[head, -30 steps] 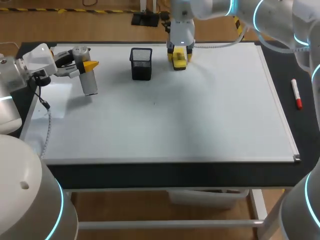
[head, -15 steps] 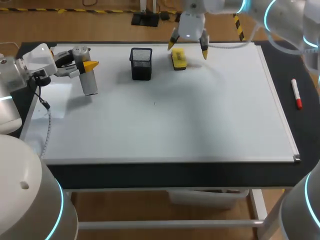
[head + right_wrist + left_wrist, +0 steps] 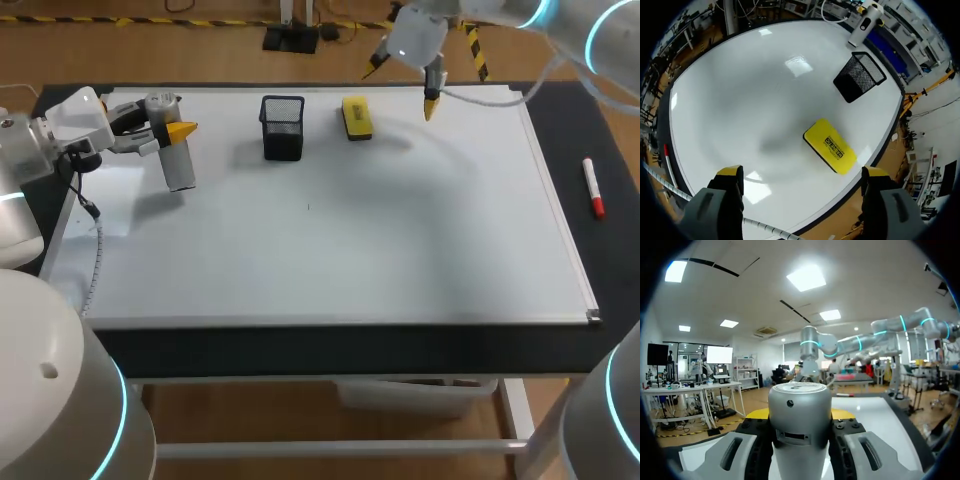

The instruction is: Pick up the inspection probe, press it on each red-marked spot on the whiteboard one by one, put down the probe, pick up the eraser, and wipe off all the red marks.

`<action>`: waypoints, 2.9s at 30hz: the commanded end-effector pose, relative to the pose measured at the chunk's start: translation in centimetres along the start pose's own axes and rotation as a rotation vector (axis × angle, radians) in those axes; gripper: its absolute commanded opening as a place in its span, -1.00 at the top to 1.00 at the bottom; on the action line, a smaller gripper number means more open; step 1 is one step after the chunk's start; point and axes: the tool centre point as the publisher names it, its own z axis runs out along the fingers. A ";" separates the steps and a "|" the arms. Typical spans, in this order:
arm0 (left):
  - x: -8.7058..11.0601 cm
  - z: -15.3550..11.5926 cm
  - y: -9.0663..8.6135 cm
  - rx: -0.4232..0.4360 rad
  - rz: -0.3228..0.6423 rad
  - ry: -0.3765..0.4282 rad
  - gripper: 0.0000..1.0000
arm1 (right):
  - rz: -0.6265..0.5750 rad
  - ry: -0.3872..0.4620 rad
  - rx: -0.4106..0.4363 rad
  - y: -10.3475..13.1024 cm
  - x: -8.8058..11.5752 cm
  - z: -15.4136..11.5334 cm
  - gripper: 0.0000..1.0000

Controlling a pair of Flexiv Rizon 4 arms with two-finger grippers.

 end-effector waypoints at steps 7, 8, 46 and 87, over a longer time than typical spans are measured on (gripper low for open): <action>0.1 0.1 -0.1 0.001 0.002 -0.004 1.00 | 0.102 -0.133 -0.004 1.6 3.7 -4.2 -1.00; 0.1 0.1 -0.1 0.001 0.002 -0.004 1.00 | 0.120 -0.142 0.005 1.7 3.9 -4.6 -1.00; 0.9 -0.1 -0.9 -0.003 -0.001 -0.011 1.00 | 0.268 -0.220 -0.005 2.0 6.7 -9.6 -1.00; -1.1 15.1 -9.5 0.067 -0.017 0.350 1.00 | 0.268 -0.220 -0.005 2.0 6.7 -9.6 -1.00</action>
